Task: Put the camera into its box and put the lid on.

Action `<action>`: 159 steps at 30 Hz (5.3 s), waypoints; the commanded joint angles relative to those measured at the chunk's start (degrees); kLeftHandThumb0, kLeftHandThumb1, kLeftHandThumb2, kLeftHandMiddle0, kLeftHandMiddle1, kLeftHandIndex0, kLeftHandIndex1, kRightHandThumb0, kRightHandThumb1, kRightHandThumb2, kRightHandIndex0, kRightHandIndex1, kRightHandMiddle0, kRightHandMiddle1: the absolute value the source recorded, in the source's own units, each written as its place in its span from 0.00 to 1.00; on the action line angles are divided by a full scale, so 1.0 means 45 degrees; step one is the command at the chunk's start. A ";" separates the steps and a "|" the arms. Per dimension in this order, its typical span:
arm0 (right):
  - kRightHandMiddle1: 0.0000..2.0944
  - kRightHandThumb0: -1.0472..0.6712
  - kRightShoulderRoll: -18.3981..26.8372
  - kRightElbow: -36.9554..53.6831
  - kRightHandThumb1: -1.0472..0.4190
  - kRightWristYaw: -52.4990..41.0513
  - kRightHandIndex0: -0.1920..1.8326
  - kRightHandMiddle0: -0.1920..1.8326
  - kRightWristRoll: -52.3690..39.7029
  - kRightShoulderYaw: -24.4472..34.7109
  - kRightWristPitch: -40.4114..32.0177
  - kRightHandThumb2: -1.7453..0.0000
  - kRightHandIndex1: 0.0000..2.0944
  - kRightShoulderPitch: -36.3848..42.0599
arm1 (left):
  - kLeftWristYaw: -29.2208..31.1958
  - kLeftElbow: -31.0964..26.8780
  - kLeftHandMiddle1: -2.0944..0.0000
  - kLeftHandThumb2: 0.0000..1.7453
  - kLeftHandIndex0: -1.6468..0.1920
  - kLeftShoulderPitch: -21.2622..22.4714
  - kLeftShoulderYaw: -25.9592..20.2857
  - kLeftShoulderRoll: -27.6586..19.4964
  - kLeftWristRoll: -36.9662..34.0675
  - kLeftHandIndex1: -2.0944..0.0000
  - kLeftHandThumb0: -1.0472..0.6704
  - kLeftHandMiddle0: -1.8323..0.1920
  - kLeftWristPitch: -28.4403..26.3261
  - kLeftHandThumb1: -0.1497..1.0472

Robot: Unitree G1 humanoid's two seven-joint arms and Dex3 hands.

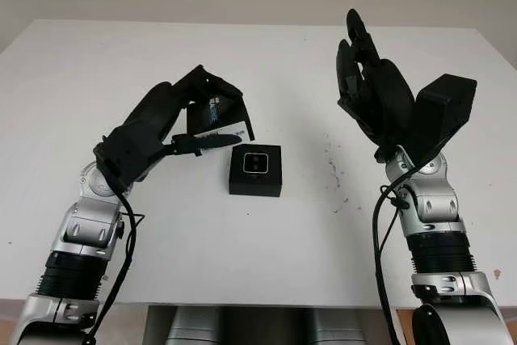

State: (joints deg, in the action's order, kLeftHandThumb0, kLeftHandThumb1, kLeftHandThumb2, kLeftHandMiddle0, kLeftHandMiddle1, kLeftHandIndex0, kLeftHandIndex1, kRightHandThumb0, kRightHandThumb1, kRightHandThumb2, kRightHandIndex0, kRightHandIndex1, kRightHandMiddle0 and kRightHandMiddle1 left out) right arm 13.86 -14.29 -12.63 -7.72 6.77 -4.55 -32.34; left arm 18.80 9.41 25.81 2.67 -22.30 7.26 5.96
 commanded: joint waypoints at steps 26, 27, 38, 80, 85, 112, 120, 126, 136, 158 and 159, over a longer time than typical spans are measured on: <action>0.00 0.19 -0.0093 0.0640 0.00 0.0230 0.00 0.00 -0.0159 0.0079 -0.0248 0.62 0.00 0.0264 | -0.0492 0.1874 0.24 0.07 0.82 0.0636 0.1252 -0.0140 0.2167 0.34 0.54 0.78 0.3768 1.00; 0.00 0.19 -0.0097 0.0655 0.00 0.0239 0.00 0.00 -0.0158 0.0079 -0.0258 0.62 0.00 0.0273 | -0.0596 0.1895 0.23 0.07 0.82 0.0642 0.1297 -0.0126 0.2296 0.34 0.54 0.78 0.3821 1.00; 0.00 0.19 -0.0091 0.0833 0.00 0.0298 0.00 0.00 -0.0079 0.0040 -0.0349 0.62 0.00 0.0366 | -0.0941 0.1944 0.23 0.07 0.83 0.0501 0.1454 0.0282 0.2415 0.34 0.56 0.79 0.3736 1.00; 0.00 0.15 -0.0073 0.0951 0.00 0.0181 0.00 0.00 -0.0119 0.0077 -0.0502 0.64 0.00 0.0479 | -0.0901 0.5201 0.21 0.04 0.79 0.1557 0.2111 0.0489 0.2725 0.30 0.57 0.76 0.5759 1.00; 0.00 0.16 -0.0045 0.1043 0.00 0.0174 0.00 0.00 -0.0104 0.0050 -0.0665 0.64 0.00 0.0503 | -0.1529 0.5983 0.22 0.04 0.79 0.1973 0.2340 0.0263 0.3504 0.30 0.57 0.76 0.6477 1.00; 0.00 0.17 0.0047 0.0994 0.00 -0.0005 0.00 0.00 -0.0030 0.0036 -0.0674 0.62 0.00 0.0430 | -0.2022 0.6191 0.20 0.05 0.81 0.1894 0.2367 0.0103 0.3676 0.30 0.57 0.78 0.6735 1.00; 0.00 0.18 -0.0017 0.1056 0.00 0.0173 0.00 0.00 -0.0077 0.0072 -0.0964 0.64 0.00 0.0361 | -0.1902 0.5428 0.29 0.03 0.82 0.1472 0.2411 -0.0327 0.3796 0.34 0.54 0.77 0.6617 0.98; 0.00 0.21 -0.0031 0.1103 0.00 0.0214 0.00 0.00 -0.0143 0.0076 -0.1176 0.64 0.00 0.0313 | -0.1413 0.3979 0.91 0.03 0.78 0.0935 0.2595 -0.0977 0.4520 0.76 0.39 0.71 0.5920 0.88; 0.00 0.21 -0.0064 0.1075 0.00 0.0251 0.00 0.00 -0.0186 0.0121 -0.1269 0.65 0.00 0.0273 | -0.1267 0.2810 0.99 0.04 0.75 0.0305 0.2678 -0.1385 0.4902 0.90 0.33 0.77 0.5441 0.90; 0.00 0.21 0.0002 0.0887 0.00 0.0052 0.00 0.00 -0.0148 0.0023 -0.0925 0.64 0.00 0.0243 | 0.1048 0.0913 0.98 0.33 0.89 0.0461 0.0697 -0.0896 0.0283 1.00 0.16 0.90 0.1997 1.00; 0.00 0.21 0.0005 0.0897 0.00 0.0046 0.00 0.00 -0.0133 0.0007 -0.0930 0.64 0.00 0.0240 | 0.1373 0.0762 0.98 0.35 0.91 0.0581 0.0330 -0.0760 -0.0630 1.00 0.16 0.91 0.1573 1.00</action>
State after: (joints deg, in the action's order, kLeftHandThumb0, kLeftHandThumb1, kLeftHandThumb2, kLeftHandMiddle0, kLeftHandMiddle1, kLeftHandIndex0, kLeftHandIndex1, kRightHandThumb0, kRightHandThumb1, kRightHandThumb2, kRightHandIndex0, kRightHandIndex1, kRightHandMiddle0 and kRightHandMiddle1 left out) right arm 13.52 -10.61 -12.31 -8.57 6.87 -9.00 -30.33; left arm 23.81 14.25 26.88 6.24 -26.47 7.71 14.48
